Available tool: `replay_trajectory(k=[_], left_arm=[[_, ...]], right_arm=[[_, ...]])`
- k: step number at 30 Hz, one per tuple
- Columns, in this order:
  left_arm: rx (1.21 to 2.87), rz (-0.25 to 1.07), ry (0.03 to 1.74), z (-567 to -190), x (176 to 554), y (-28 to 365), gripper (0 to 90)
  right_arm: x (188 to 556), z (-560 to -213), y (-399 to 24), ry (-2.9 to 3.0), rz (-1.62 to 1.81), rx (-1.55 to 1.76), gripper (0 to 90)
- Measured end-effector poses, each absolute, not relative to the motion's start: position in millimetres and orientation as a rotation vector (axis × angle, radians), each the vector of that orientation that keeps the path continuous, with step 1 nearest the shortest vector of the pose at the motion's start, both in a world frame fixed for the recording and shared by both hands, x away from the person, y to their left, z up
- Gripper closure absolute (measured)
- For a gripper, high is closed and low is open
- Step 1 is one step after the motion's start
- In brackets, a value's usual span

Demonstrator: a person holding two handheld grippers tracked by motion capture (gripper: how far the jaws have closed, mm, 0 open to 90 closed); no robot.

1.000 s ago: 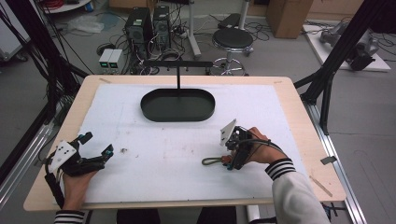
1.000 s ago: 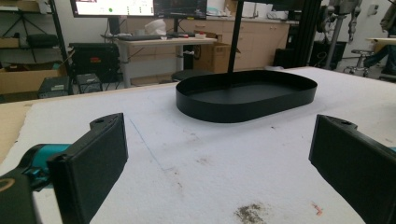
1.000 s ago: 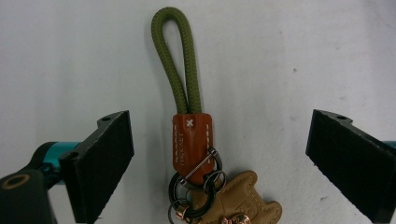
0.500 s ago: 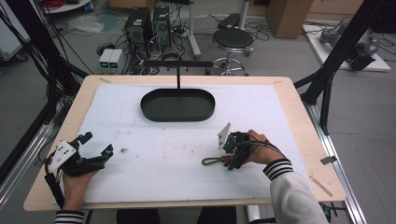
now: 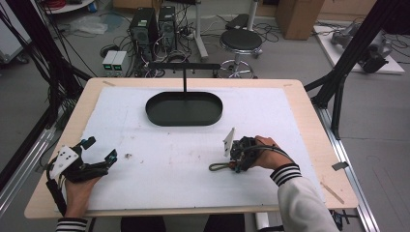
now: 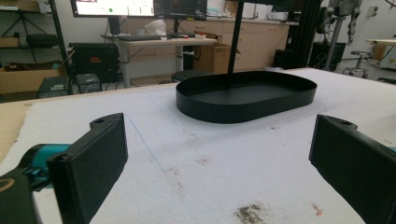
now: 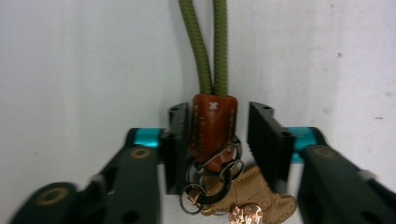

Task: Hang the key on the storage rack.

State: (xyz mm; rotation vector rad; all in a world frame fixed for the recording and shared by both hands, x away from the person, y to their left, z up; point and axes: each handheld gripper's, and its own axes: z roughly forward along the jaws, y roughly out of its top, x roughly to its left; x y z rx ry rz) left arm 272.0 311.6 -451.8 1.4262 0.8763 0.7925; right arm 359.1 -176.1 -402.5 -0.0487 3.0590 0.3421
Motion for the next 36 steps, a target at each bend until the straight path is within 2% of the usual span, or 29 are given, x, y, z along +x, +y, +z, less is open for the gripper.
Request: replay_trajectory(k=[3,6,19,36], left_arm=[[1.427,0.792,0.877,-451.8,272.0,311.7,4.9],[1.426,0.792,0.876,-451.9,272.0,311.5,4.9],[1.426,0.793,0.875,-451.9,272.0,311.5,4.9],[1.426,0.792,0.877,-451.9,272.0,311.6,4.9]], right_arm=[[357.2,-402.5,-173.4,3.064,0.318,-0.063,71.9],[355.0,-402.2,-172.6,3.053,0.313,-0.085,73.8],[357.5,-400.0,-173.5,3.055,0.348,-0.049,74.4],[373.3,-370.5,-186.9,2.922,0.879,0.235,74.4]])
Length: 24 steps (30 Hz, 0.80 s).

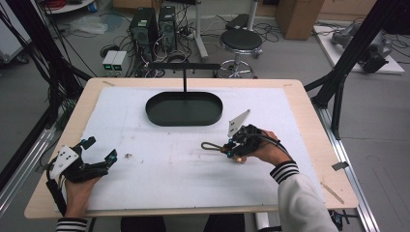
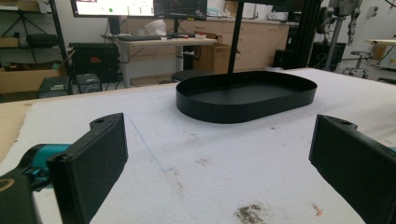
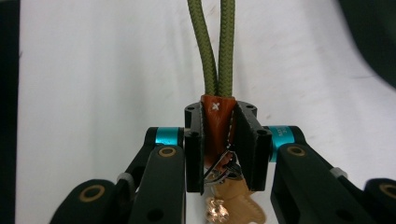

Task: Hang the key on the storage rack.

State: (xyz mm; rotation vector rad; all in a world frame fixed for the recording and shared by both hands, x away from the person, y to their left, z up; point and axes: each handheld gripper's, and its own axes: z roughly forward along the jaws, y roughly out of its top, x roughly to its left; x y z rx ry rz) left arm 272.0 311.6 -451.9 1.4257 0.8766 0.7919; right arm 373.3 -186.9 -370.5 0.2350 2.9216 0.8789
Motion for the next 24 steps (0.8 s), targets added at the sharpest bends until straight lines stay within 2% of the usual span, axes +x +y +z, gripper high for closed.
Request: replay_trajectory(k=[9,24], left_arm=[[1.427,0.793,0.875,-451.9,272.0,311.4,4.9],[1.426,0.795,0.873,-451.9,271.8,311.3,4.9]], right_arm=[[380.7,-357.2,-196.8,2.666,1.213,0.465,74.4],[388.5,-343.1,-202.1,2.293,1.345,0.717,74.3]])
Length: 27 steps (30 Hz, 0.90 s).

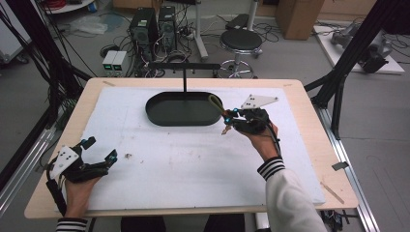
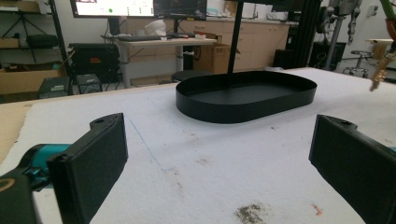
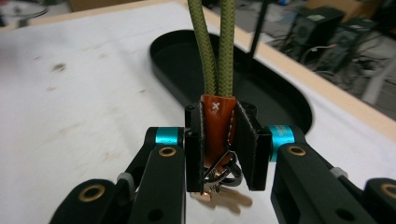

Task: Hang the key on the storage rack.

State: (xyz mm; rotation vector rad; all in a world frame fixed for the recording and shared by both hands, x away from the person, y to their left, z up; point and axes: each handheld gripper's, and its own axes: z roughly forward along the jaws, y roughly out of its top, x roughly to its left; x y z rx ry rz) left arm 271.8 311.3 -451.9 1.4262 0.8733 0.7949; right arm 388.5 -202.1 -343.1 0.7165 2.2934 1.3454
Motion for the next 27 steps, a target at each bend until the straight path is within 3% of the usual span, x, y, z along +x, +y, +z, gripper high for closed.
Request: replay_trajectory(k=[27], left_arm=[[1.433,0.797,0.873,-451.8,271.7,311.0,4.9]], right_arm=[[428.5,-323.2,-182.1,1.988,1.355,0.921,74.3]])
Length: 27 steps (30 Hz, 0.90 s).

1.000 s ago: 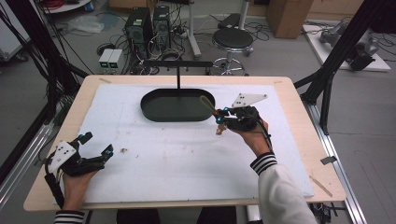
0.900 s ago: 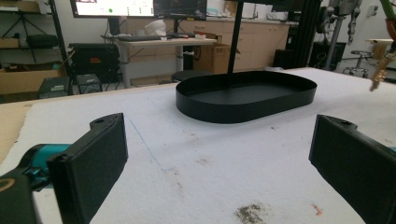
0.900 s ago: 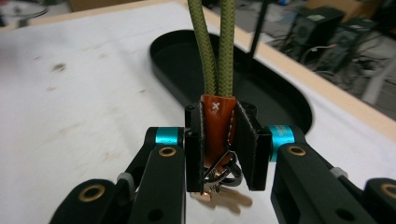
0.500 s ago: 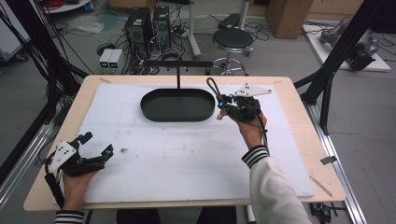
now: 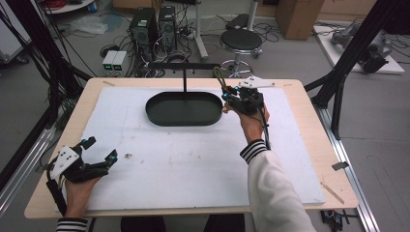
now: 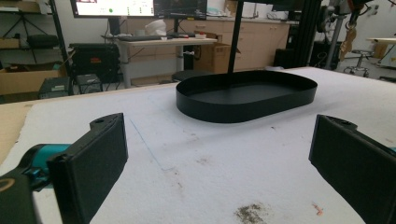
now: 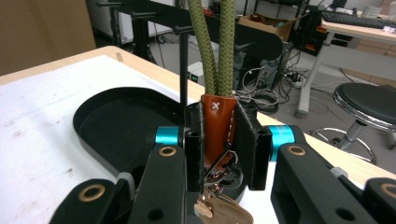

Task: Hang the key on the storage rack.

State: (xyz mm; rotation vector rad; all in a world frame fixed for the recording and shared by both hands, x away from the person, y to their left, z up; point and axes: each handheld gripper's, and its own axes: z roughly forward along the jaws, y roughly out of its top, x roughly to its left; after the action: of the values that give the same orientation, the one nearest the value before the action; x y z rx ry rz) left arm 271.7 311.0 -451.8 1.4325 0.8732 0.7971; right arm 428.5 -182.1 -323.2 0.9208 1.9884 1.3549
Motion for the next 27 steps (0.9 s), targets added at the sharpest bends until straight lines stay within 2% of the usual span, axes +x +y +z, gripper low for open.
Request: replay_trajectory(k=[11,27], left_arm=[[1.433,0.799,0.872,-451.8,271.8,310.7,4.9],[1.436,0.800,0.872,-451.8,271.7,310.7,4.9]], right_arm=[[450.4,-333.7,-168.9,1.961,1.344,0.988,74.3],[464.1,-350.1,-161.1,1.949,1.294,1.048,74.3]])
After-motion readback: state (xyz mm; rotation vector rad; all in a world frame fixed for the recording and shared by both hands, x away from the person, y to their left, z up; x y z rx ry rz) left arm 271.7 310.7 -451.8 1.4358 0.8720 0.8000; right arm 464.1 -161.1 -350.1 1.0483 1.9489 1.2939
